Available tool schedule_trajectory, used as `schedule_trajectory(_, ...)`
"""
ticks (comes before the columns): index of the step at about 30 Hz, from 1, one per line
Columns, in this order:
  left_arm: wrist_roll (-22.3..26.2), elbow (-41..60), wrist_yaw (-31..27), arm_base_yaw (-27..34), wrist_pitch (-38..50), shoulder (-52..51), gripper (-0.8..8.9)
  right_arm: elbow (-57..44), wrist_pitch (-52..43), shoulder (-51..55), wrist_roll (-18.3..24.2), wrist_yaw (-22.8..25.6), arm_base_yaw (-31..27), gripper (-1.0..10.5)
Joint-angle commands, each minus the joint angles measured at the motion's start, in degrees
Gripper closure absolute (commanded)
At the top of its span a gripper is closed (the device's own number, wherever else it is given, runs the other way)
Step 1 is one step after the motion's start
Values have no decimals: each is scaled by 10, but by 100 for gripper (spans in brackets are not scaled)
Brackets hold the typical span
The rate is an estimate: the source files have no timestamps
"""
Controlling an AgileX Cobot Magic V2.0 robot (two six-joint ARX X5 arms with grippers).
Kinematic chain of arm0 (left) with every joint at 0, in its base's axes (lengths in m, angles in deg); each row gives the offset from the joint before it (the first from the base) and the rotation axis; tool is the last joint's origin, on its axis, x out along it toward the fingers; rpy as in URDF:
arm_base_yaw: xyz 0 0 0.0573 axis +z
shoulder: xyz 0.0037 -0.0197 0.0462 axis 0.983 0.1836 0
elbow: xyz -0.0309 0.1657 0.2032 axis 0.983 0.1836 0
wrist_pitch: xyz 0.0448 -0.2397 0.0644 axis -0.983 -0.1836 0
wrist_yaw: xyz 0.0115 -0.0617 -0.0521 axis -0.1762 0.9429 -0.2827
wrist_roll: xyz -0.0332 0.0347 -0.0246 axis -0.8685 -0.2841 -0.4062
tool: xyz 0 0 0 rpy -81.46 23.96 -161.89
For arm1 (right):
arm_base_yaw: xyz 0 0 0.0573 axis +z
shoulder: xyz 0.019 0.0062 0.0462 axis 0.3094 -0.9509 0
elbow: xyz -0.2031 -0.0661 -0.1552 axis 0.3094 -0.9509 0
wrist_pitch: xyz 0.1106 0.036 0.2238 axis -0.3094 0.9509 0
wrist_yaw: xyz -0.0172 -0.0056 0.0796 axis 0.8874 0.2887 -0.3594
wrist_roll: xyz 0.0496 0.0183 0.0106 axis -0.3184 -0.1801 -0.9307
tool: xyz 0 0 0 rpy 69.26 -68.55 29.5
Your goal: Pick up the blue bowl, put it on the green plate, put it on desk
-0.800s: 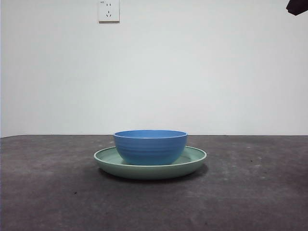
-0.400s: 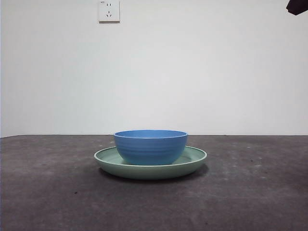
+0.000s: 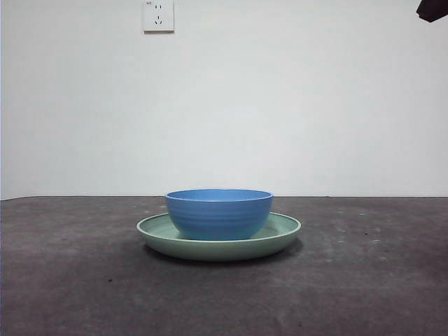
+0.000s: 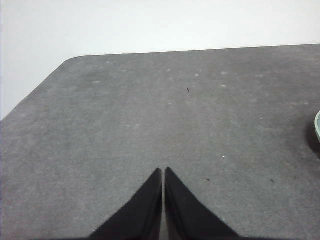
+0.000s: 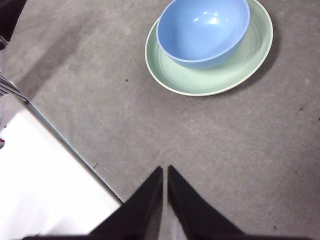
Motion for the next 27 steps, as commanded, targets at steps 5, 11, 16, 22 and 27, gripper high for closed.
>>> schedule_trajectory(5,-4,12,-2,1,-4,-1,804,3,-6,-2,8,0,5,938)
schedule_trajectory(11,-4,12,-2,1,-4,-1,804,3,-3,-1,9,0,5,938)
schedule_trajectory(16,-4,12,-2,1,-4,-1,804,1,-49,44,54,32,-55,938)
schedule_trajectory(22,-4,12,-2,1,-3,-1,804,-43,-174,138,58,45,-192,938)
schedule_trajectory(27,-4,12,-2,1,-3,-1,804,-135,-280,219,66,65,-269,938)
